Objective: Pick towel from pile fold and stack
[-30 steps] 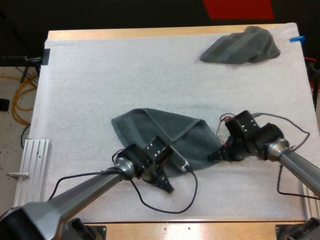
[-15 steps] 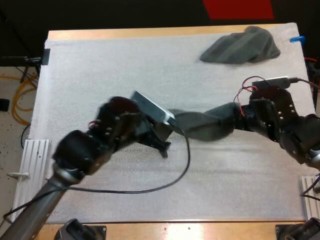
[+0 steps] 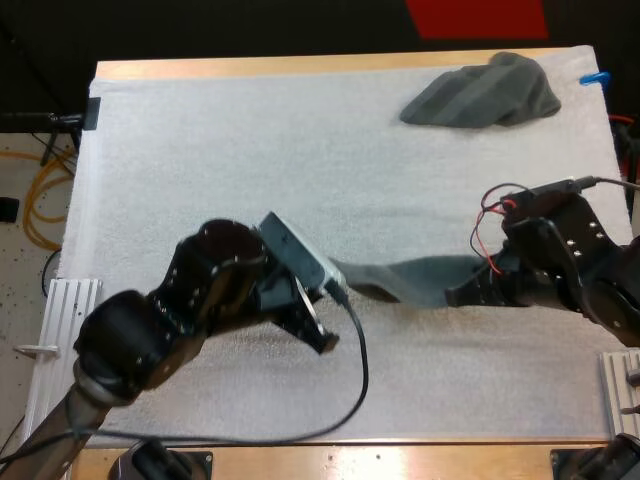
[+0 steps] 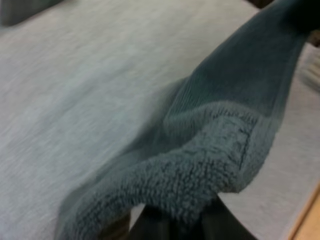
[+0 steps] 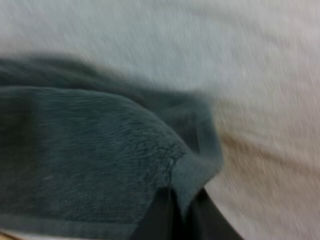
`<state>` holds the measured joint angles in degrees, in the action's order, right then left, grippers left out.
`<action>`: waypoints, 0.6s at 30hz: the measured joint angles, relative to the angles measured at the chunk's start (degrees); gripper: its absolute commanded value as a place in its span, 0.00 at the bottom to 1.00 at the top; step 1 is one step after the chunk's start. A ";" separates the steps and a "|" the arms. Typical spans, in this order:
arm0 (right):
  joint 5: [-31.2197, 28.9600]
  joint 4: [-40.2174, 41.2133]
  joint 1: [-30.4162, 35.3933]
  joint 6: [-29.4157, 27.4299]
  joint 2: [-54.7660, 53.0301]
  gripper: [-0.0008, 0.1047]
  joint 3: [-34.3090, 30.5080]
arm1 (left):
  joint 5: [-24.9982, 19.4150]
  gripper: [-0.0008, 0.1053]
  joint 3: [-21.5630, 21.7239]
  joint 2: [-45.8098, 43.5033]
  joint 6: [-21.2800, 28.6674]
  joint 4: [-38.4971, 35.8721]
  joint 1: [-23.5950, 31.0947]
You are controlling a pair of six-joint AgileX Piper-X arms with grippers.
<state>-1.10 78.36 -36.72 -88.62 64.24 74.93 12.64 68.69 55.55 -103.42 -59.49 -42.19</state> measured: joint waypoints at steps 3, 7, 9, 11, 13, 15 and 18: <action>0.19 3.67 0.00 0.00 0.24 0.01 0.00 | -2.49 0.01 0.00 -1.36 -0.68 0.00 -2.98; 4.17 6.31 0.00 0.00 0.24 0.01 0.00 | -3.71 0.01 0.00 -1.76 -1.16 -0.30 -4.79; 6.40 6.37 0.00 0.00 0.14 0.01 0.00 | -3.89 0.01 0.00 -1.76 -1.58 -1.64 -5.26; 7.56 6.37 0.00 0.00 -0.60 0.01 0.00 | -4.06 0.01 0.00 -1.76 -2.17 -3.75 -5.72; 8.54 6.43 -0.03 0.00 -1.80 0.01 0.00 | -4.10 0.01 0.00 -1.76 -2.65 -5.48 -6.03; 8.98 7.15 -0.29 0.94 -3.36 0.01 0.00 | -4.26 0.01 0.00 -1.76 -3.55 -6.68 -6.91; 8.96 8.64 -1.76 2.60 -5.45 0.01 0.00 | -4.25 0.01 0.00 -1.76 -5.48 -6.86 -9.50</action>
<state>7.86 86.99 -38.48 -86.02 58.78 74.93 8.39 68.69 53.79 -108.90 -66.35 -51.68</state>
